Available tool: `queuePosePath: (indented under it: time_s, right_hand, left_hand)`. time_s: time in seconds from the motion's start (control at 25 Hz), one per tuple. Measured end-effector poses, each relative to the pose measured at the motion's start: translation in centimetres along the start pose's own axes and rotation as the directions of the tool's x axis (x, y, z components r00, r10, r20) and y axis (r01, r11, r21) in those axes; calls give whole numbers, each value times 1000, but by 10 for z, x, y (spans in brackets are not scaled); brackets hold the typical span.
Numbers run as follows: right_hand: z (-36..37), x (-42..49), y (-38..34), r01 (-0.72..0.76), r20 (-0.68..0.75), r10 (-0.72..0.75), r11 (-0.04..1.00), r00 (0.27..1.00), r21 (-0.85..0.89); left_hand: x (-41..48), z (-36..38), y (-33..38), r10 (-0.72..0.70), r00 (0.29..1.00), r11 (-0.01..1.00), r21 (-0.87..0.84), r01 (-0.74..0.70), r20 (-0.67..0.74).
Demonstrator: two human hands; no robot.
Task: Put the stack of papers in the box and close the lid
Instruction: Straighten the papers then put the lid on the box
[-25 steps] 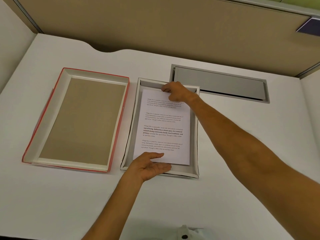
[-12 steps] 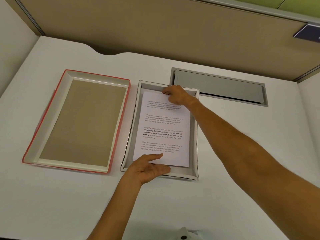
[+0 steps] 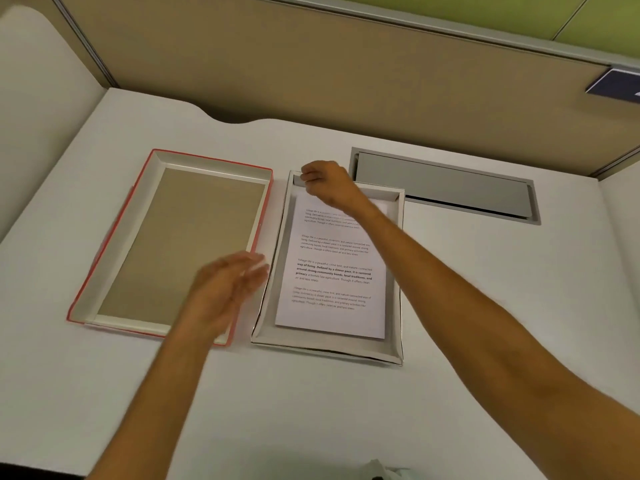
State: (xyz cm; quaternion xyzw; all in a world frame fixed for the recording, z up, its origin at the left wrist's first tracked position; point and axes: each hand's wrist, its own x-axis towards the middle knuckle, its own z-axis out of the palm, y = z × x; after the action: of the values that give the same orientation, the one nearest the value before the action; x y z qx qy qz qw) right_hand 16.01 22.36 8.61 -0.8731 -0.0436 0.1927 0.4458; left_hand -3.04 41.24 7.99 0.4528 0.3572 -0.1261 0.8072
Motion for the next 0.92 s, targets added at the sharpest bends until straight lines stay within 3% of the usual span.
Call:
queuePosePath:
  time_s: [0.08,0.16,0.24,0.32,0.44,0.6,0.92]
  right_hand:
    - [28,-13,-10,-41,-33,48,983,998,179]
    - [58,-29,-16,-98,-37,117,940,992,325]
    - [89,-43,-18,-149,-14,168,904,986,400]
    - [119,-56,-17,-197,4,218,876,976,440]
    - [151,-71,-11,-232,-35,272,876,962,422]
    - [180,-79,-6,-238,-33,261,920,965,310]
    - [194,-83,-1,-208,-14,212,969,977,133]
  left_hand:
    - [20,-24,34,301,931,952,119,-281,-207]
    - [38,-51,60,549,772,815,408,-411,-320]
    - [53,-80,79,706,635,627,691,-358,-312]
    - [65,-105,92,772,576,491,828,-271,-270]
    - [77,-139,101,773,590,363,925,-111,-232]
    - [83,-171,99,676,686,287,954,91,-269]
    - [70,-171,95,634,728,219,963,155,-261]
